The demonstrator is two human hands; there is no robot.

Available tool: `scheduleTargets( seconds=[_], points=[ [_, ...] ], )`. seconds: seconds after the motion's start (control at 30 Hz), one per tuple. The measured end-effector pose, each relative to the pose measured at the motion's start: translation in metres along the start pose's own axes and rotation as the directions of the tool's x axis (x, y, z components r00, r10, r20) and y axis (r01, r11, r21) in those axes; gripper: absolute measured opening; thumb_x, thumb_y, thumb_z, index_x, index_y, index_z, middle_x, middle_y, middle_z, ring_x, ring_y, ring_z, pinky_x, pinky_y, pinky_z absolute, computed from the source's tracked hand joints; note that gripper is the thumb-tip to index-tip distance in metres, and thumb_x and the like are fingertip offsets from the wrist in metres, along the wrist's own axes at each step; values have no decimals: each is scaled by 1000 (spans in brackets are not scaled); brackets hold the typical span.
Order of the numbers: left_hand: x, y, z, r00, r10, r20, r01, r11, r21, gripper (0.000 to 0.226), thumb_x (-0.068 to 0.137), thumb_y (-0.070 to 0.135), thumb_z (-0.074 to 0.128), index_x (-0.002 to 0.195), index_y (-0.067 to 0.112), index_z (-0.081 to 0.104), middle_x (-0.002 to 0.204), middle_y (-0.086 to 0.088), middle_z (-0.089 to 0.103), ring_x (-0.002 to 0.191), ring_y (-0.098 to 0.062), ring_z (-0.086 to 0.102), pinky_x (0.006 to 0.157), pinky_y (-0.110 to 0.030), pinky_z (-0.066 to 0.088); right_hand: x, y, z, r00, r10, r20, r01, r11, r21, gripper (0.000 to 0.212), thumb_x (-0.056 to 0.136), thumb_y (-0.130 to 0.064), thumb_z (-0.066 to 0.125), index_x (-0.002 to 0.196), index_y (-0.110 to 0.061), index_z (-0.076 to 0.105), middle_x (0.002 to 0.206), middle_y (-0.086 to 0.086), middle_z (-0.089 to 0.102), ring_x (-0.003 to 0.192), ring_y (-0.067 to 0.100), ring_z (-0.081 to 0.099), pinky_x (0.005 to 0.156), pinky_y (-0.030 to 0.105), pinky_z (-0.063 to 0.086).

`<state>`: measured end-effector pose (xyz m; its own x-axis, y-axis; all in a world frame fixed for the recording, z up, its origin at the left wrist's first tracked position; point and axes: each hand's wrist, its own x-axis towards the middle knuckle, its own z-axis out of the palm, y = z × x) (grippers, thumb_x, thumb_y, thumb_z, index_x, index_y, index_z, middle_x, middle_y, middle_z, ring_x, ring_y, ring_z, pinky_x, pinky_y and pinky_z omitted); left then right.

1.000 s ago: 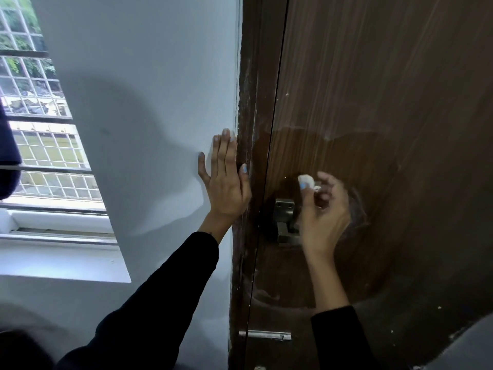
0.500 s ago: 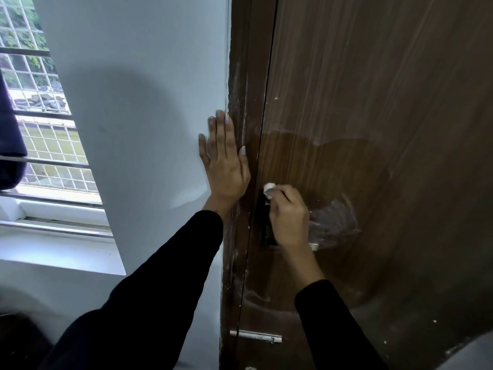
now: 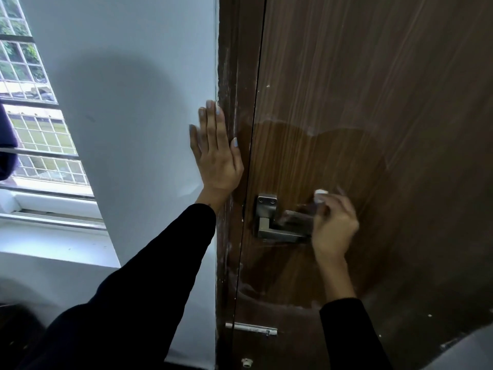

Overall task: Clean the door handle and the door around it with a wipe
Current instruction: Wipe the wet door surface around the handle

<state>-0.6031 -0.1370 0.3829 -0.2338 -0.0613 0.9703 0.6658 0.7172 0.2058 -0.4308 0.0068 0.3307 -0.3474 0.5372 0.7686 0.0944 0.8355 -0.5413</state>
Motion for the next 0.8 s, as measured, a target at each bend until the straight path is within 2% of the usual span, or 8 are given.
scheduleTargets(
  seconds=[0.1,0.17,0.27,0.33,0.47,0.63,0.7,0.8],
  points=[
    [-1,0,1,1000,3,-15,-3,1000,-4,55,95,20,42,145,1,28,152,-21,32,143,-33,24,118,-47,12,1,-3,1,996,48,-73,-45,998,46,19,82,2,63,100,-1,68,104,17,63,101,28,59,90,31,45],
    [-1,-1,2,1000,6,-23,-6,1000,-8,55,95,20,42,145,1,28,151,-21,33,143,-33,24,118,-47,12,-9,-12,8,997,-63,48,61,998,30,21,86,-7,62,107,-3,66,111,15,60,105,24,56,93,29,42],
    [-1,-2,3,1000,3,-23,-3,1000,-15,55,96,21,41,145,2,26,152,-21,32,143,-33,23,119,-46,10,-25,-5,12,959,-153,240,159,987,-7,29,81,3,62,110,0,64,114,17,59,106,28,56,93,34,45],
    [-1,-2,3,1000,5,-20,-5,1000,-18,56,96,22,40,146,2,25,152,-21,32,143,-33,23,118,-47,12,-23,9,6,982,-71,173,77,997,-27,29,80,7,61,107,1,65,113,19,61,105,31,57,94,36,44],
    [-1,-2,4,1000,2,-21,-2,1000,-17,56,95,22,41,146,3,25,152,-21,32,144,-32,21,119,-47,11,-8,10,3,991,102,-90,-91,989,115,18,81,7,60,96,1,70,101,17,64,97,28,61,88,37,50],
    [-2,-2,4,1000,2,-26,-2,1000,-12,57,94,21,44,145,2,27,152,-21,32,144,-31,21,120,-44,7,-23,2,16,985,-28,169,23,999,30,18,81,3,61,97,-3,69,102,12,64,94,23,60,85,28,47],
    [-1,-2,4,1000,-1,-26,1,1000,-4,56,94,21,45,145,2,29,152,-21,33,143,-31,22,120,-44,8,-22,11,11,992,94,87,-96,995,15,19,82,2,61,98,-4,68,104,14,62,95,25,61,86,27,46],
    [-1,-1,4,1000,-2,-27,2,1000,-3,56,94,21,44,145,2,28,151,-21,33,143,-33,24,119,-45,10,-8,14,4,960,209,-185,-188,974,127,15,82,3,61,94,0,69,97,18,62,85,28,62,76,21,43]
  ],
)
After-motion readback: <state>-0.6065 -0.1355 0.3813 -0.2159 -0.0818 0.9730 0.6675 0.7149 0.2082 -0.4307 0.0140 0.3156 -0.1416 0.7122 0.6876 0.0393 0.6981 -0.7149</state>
